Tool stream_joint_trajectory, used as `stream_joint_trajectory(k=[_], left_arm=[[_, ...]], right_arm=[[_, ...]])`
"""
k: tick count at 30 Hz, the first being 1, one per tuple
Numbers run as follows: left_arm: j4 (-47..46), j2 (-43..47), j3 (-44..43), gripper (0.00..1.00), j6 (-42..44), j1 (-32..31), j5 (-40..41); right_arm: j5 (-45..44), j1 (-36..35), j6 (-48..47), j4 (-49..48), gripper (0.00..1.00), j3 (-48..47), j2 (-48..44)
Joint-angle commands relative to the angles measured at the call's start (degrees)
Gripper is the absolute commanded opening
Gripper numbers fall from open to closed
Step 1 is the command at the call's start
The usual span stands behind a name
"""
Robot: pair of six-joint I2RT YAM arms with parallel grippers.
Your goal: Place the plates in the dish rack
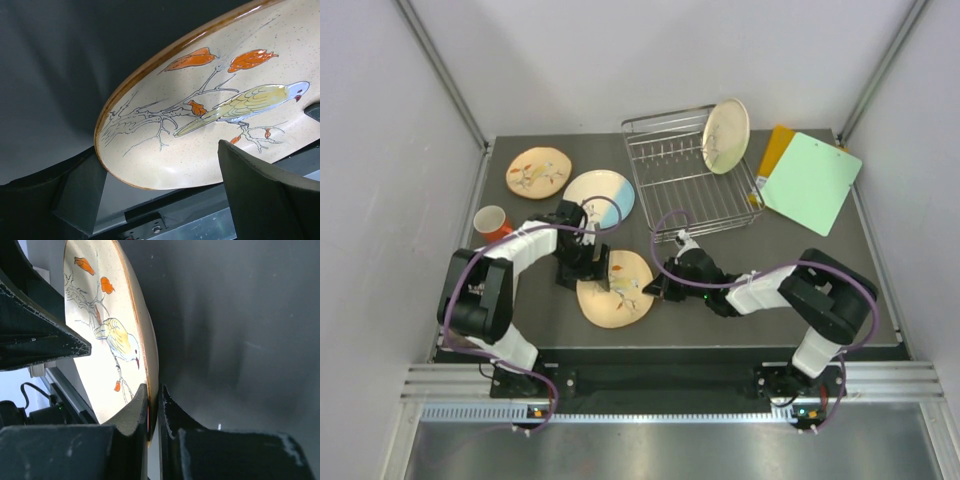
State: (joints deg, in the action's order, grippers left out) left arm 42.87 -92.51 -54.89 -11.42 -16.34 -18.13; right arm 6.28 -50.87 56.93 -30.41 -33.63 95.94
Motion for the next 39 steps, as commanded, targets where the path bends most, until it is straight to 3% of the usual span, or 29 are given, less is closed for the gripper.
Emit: stream_joint_trajectory(k=[1,7,16,28,32,39], left_arm=[[-2.44,3.38,-0.39,0.92,-0.36,-1.68,-7.54],[0.72,8.83,-3.55,0.98,4.29,0.34,-1.74],[3.36,12.97,-3.90,0.97,7.82,2.63,-0.50],[7.13,14.11,-10.66,0.95,10.89,7.90,-8.05],[8.54,13.68,-16.02,0.94,12.73,9.74,-14.82],[7.93,10.86,-25.17,0.95,13.79,12.99,-16.40]], right_arm=[[4.87,-1.77,-4.62,-11.58,0.00,-1.97,-2.95],[19.35,2.43,-8.14,-10.73,0.00,-2.32,-6.73],[22.89,8.33,-9.03,-8.79,0.00,-1.62,-9.28],[28.51,14.30,-7.45,-7.29,0.00,-4.78,-12.18],[31.24,17.47,-6.83,-5.72,0.00,-9.42,-11.83],[34.76,24.84,-6.74,-3.95,0.00,-21.20,-7.97]])
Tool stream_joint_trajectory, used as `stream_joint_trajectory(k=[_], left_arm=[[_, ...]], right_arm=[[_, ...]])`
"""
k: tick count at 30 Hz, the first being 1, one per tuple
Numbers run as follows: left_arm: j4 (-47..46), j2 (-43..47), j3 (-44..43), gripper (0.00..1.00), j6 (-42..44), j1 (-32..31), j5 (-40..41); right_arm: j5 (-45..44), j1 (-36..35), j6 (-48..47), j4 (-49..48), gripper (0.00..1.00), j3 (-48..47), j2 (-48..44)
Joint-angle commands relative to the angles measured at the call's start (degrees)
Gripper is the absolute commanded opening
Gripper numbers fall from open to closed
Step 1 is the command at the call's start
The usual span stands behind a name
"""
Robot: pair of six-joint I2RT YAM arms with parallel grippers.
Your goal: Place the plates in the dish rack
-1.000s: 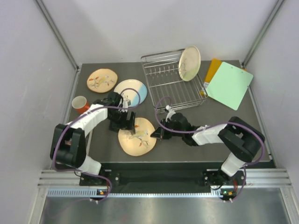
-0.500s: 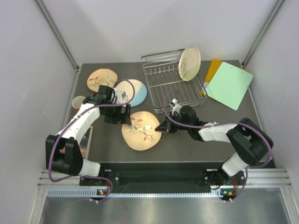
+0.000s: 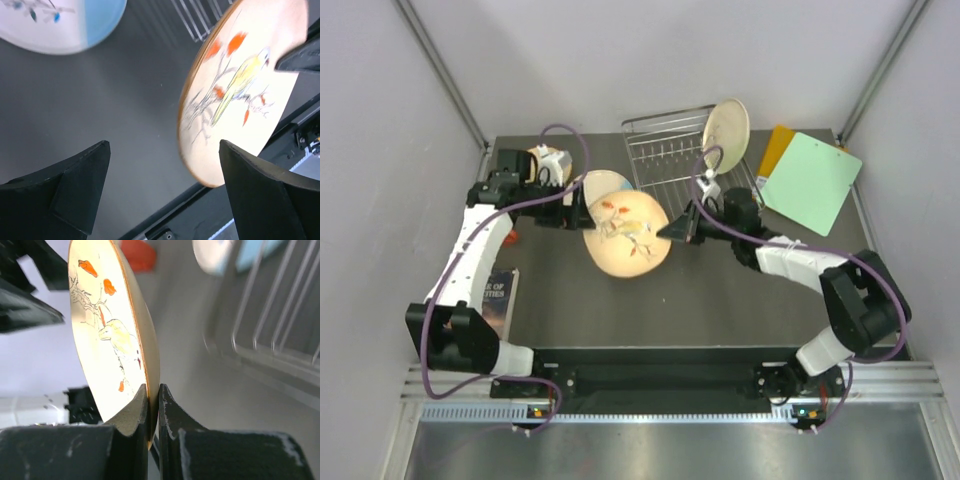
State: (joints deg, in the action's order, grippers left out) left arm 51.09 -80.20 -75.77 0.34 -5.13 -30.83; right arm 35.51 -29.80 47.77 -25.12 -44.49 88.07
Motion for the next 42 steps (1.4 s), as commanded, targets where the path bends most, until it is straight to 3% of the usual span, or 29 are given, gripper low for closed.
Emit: stream_joint_trajectory(k=[1,3,5,7,10,15,22,33,39,42], left_arm=[[-0.46,-2.14,-5.61,0.95,1.69,1.87,-4.49],[-3.08,-4.34,-7.02,0.94,-0.15,2.66,-7.73],[-6.25,-6.96,-8.43,0.93,-7.61,4.23,-11.69],[-13.97,-8.64,-8.08,0.91,-15.66,4.69,-19.92],[-27.32,-11.11,-5.71,0.83,-26.13,6.79,-25.66],[-39.92,-13.48,-4.47,0.78,-35.13,6.71,-28.93],[-41.16,-14.28,-4.48,0.69,-37.87,6.09,-33.50],[-37.82,-15.86,-4.65,0.68,-36.11,2.14,-32.19],[-39.48,-19.72,-6.85,0.46,-38.12,-2.17,-32.72],[-43.79,-21.66,-7.38,0.27,-41.55,-2.96,-33.59]], right_arm=[[6.23,4.40,2.24,-9.15,0.00,-11.75,0.60],[6.42,5.80,0.14,-6.79,0.00,-16.40,2.71],[6.42,6.51,-0.92,-5.91,0.00,-19.75,4.55],[6.51,7.12,-1.89,-5.11,0.00,-21.94,5.35],[6.86,7.74,-1.36,-4.49,0.00,-23.71,6.93],[5.89,8.09,-1.80,-3.09,0.00,-24.68,7.82],[4.31,8.71,-1.01,-2.65,0.00,-23.80,8.25],[3.96,8.53,-1.10,-2.12,0.00,-28.63,10.19],[5.01,9.58,-0.84,-0.45,0.00,-29.60,10.98],[5.45,10.64,-0.13,-1.15,0.00,-30.13,11.94]])
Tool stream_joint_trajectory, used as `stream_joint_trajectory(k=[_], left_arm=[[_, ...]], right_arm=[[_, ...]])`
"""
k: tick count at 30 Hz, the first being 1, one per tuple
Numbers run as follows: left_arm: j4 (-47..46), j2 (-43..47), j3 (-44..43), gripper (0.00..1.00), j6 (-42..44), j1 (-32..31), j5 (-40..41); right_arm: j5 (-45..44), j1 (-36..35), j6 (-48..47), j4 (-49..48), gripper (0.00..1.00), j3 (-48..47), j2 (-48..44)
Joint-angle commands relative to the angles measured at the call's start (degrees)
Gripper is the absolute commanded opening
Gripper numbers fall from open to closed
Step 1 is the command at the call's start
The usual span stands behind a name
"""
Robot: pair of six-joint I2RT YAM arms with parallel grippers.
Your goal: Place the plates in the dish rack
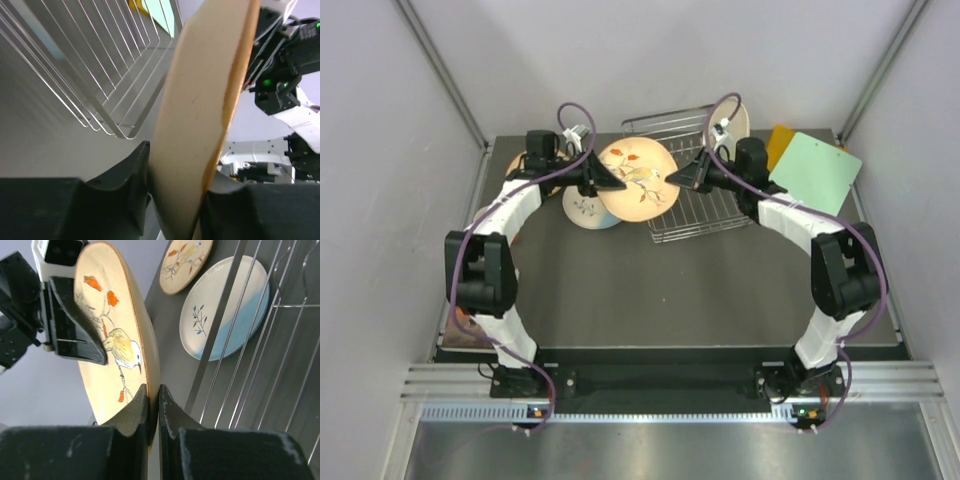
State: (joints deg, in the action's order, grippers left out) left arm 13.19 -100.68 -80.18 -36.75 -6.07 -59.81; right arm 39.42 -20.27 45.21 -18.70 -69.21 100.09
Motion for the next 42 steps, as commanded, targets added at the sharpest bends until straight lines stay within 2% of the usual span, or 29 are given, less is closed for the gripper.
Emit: stream_joint_trajectory(k=[1,2,4,7,8,9,11,12,17,25,28,30,32,37,39,40,41,42], left_arm=[[-8.42,-2.49,-3.31,0.23,-5.34,-2.02,-5.05],[-9.75,-3.02,-3.84,0.13,-7.35,-2.02,-6.18],[-11.25,-4.69,-4.80,0.00,-8.25,-2.02,-6.98],[-14.66,-6.71,-6.65,0.00,-10.87,-1.85,-9.70],[-18.25,-7.07,-6.48,0.00,-13.84,-1.67,-10.58],[-18.81,-7.85,-6.65,0.00,-14.22,-1.58,-11.28],[-18.90,-8.39,-7.53,0.00,-14.05,-1.58,-12.43],[-19.25,-8.74,-7.71,0.00,-14.22,-1.58,-13.04],[-19.61,-8.74,-7.27,0.00,-14.75,-1.67,-13.05],[-21.63,-8.74,-7.88,0.00,-16.42,-1.76,-13.14],[-21.98,-8.48,-7.80,0.00,-16.77,-2.02,-13.14],[-22.24,-8.56,-7.71,0.00,-17.12,-2.28,-13.40],[-22.51,-8.39,-7.36,0.00,-17.12,-2.72,-13.31],[-22.59,-8.21,-6.92,0.00,-17.04,-3.25,-13.23],[-22.51,-8.39,-7.09,0.00,-16.95,-3.43,-13.31],[-22.16,-8.48,-7.27,0.00,-16.86,-3.51,-13.23],[-21.55,-8.56,-7.36,0.00,-16.16,-3.51,-12.96],[-21.02,-8.65,-7.44,0.05,-15.55,-3.51,-12.96]], right_arm=[[1.63,1.63,2.69,-7.67,0.00,-5.58,0.36],[1.80,1.90,2.78,-7.76,0.00,-5.76,0.71],[2.06,2.78,2.86,-8.20,0.00,-6.02,1.24],[3.99,3.92,4.79,-11.96,0.00,-4.62,1.94],[4.78,4.27,5.58,-12.50,0.18,-4.27,2.03],[5.14,4.71,6.37,-13.29,0.32,-3.48,2.12],[5.84,5.68,9.45,-15.30,0.54,-2.25,2.21],[6.28,5.94,10.85,-16.71,0.57,-1.46,2.30],[9.09,5.60,12.97,-19.62,0.63,-1.80,4.32],[9.18,3.14,14.03,-15.93,0.66,-5.67,9.32],[9.80,2.61,14.03,-16.45,0.66,-6.81,10.47],[10.06,2.26,14.29,-17.42,0.61,-7.17,10.74],[9.45,2.34,14.99,-19.00,0.45,-6.91,11.00],[9.27,2.34,16.05,-20.59,0.43,-7.78,10.82],[10.06,2.34,15.87,-21.98,0.18,-7.70,10.74],[10.24,2.26,15.79,-22.43,0.03,-7.43,10.56],[9.98,2.34,15.52,-22.17,0.00,-7.08,10.30],[9.98,2.52,15.43,-22.08,0.00,-7.08,9.77]])
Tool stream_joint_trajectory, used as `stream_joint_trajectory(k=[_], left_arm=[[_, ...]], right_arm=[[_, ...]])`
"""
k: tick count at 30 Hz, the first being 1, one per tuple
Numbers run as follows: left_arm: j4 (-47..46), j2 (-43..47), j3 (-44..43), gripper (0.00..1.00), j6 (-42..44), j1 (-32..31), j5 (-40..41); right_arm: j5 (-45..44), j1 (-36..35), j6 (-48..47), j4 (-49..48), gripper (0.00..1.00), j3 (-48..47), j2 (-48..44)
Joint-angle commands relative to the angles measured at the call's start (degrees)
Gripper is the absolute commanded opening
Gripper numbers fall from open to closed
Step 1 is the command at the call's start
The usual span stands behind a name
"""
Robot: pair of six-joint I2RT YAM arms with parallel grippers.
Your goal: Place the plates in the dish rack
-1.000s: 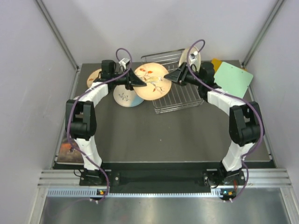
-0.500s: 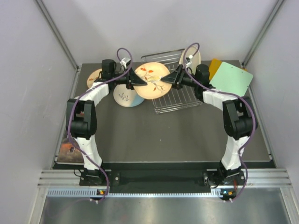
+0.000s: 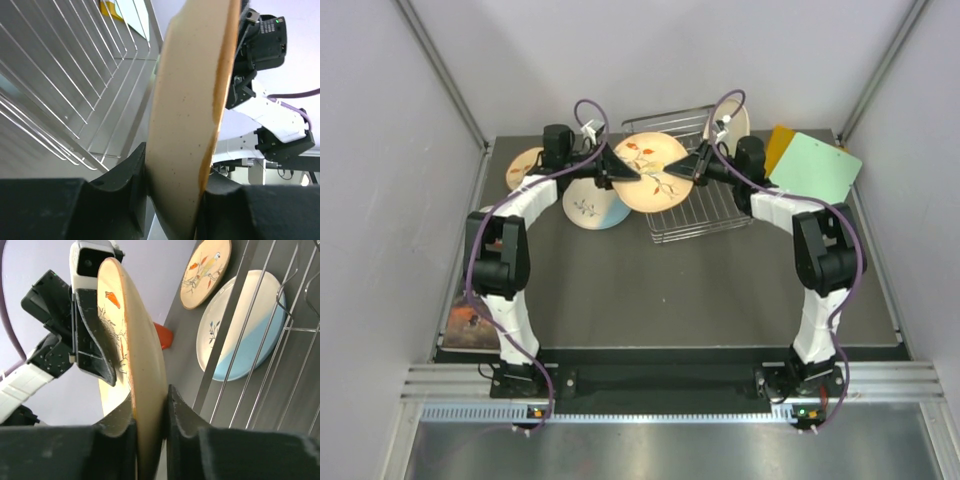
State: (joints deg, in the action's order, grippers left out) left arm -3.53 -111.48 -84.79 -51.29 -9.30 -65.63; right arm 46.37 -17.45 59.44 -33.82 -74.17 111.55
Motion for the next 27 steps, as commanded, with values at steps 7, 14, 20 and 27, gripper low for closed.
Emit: stream_joint_trajectory(k=[7,14,20,27], left_arm=[[26.83,3.37,-13.17,0.99,29.76,1.39,5.46],[36.14,8.46,-13.39,0.99,43.63,2.36,25.27],[36.31,14.17,-10.74,0.99,45.75,2.27,28.71],[37.98,18.14,-8.29,0.99,47.24,2.09,35.30]], right_arm=[[2.50,5.83,-10.38,4.98,0.00,-9.66,-6.34],[-4.94,11.04,-36.35,38.14,0.00,-32.38,-5.12],[-28.04,9.37,-52.99,62.45,0.00,-58.43,3.23],[-47.93,3.49,-65.23,66.34,0.00,-65.31,7.72]])
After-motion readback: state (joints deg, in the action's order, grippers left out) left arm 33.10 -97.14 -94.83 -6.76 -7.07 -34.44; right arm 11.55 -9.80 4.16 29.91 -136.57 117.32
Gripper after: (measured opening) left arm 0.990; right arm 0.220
